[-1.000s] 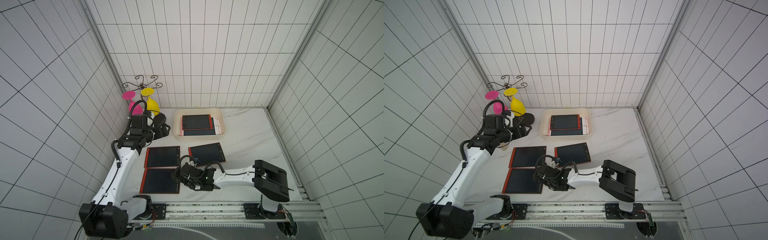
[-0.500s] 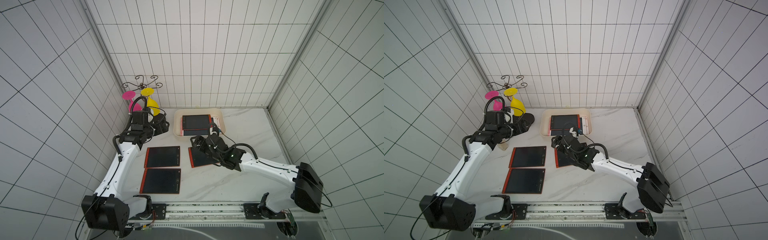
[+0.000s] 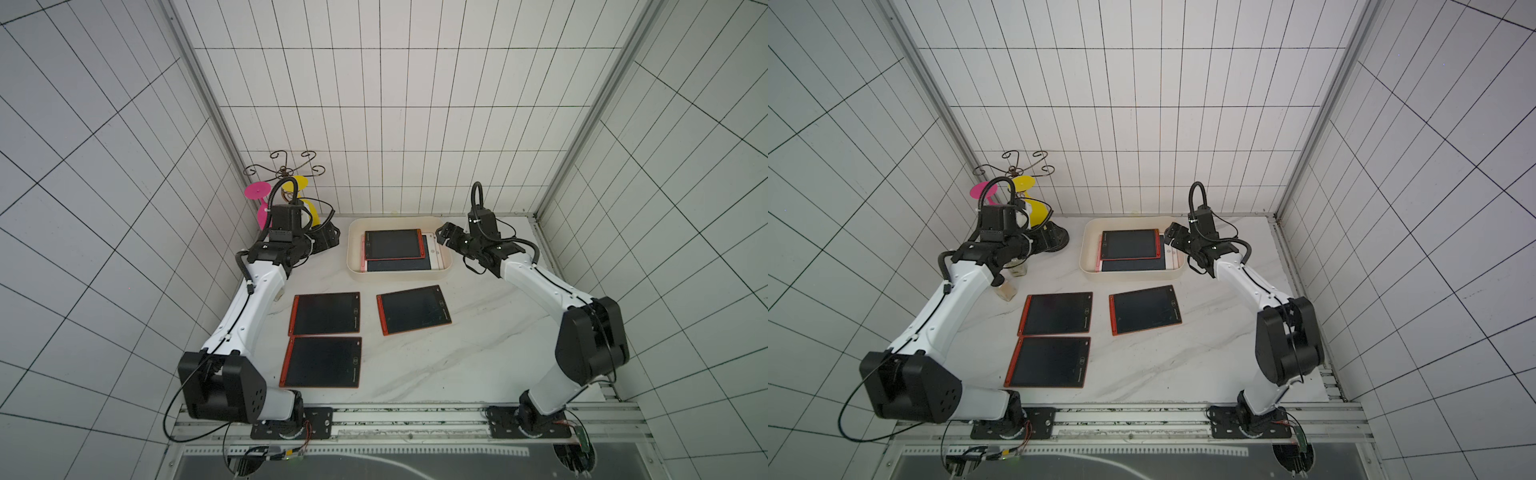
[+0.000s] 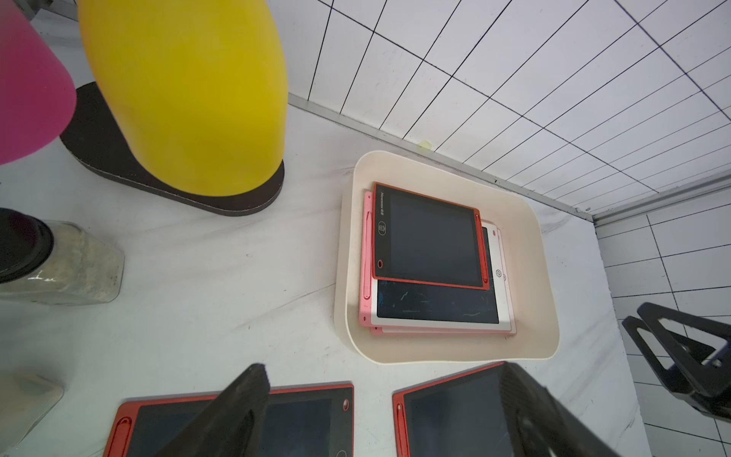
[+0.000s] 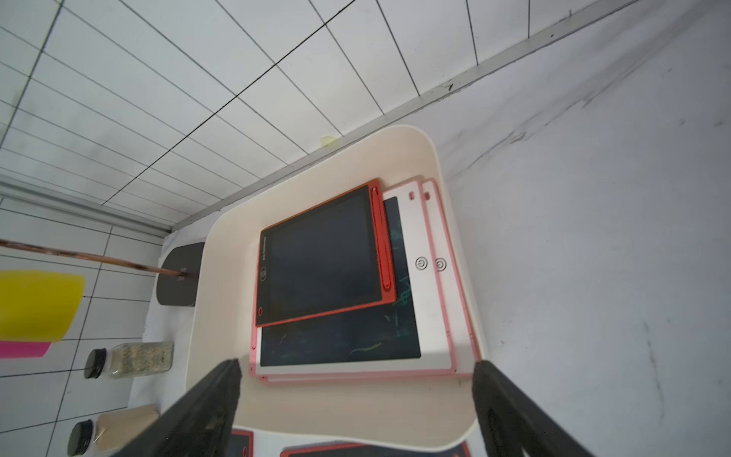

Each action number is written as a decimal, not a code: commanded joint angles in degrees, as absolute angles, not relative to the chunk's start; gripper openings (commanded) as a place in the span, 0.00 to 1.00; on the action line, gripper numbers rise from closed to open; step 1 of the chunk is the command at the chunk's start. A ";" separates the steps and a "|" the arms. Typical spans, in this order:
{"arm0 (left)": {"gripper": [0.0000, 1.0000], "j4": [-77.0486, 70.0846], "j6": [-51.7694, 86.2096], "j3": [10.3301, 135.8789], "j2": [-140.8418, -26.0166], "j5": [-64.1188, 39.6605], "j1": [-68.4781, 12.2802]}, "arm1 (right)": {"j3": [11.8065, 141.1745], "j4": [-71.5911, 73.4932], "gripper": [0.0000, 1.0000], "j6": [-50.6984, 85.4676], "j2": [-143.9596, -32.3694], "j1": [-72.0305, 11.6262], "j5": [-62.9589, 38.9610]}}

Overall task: Take out the writing tablet from the storage box
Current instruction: Place the writing tablet at the center of the board, then pick up the writing tablet from the storage box.

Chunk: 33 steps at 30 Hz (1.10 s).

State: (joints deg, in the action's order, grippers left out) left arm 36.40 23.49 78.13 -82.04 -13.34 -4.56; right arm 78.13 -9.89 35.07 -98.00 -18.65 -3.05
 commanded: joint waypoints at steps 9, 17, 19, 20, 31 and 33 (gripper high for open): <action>0.92 34.04 23.65 86.22 -94.38 -4.04 -13.68 | 103.63 -25.42 0.77 16.70 -119.08 -14.34 -1.67; 0.92 33.40 23.64 91.51 -104.00 -4.66 -16.72 | 107.72 -26.36 0.64 15.65 -127.32 -14.18 1.07; 0.92 33.43 23.98 92.71 -106.18 -4.12 -17.36 | 108.65 -26.59 0.57 15.64 -128.87 -14.07 1.61; 0.92 33.57 24.16 93.33 -107.17 -3.83 -17.61 | 108.89 -26.66 0.51 15.73 -129.44 -14.06 1.99; 0.92 33.66 27.15 96.79 -115.82 -4.46 -18.37 | 109.79 -25.95 0.26 14.33 -130.26 -14.06 4.67; 0.92 33.96 27.16 97.52 -116.76 -4.03 -18.46 | 109.86 -25.82 0.23 14.15 -130.04 -14.06 4.79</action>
State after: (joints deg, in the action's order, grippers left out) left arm 34.59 26.13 95.29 -115.52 -4.51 -18.28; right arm 105.65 -25.23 15.22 -129.78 -14.59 2.42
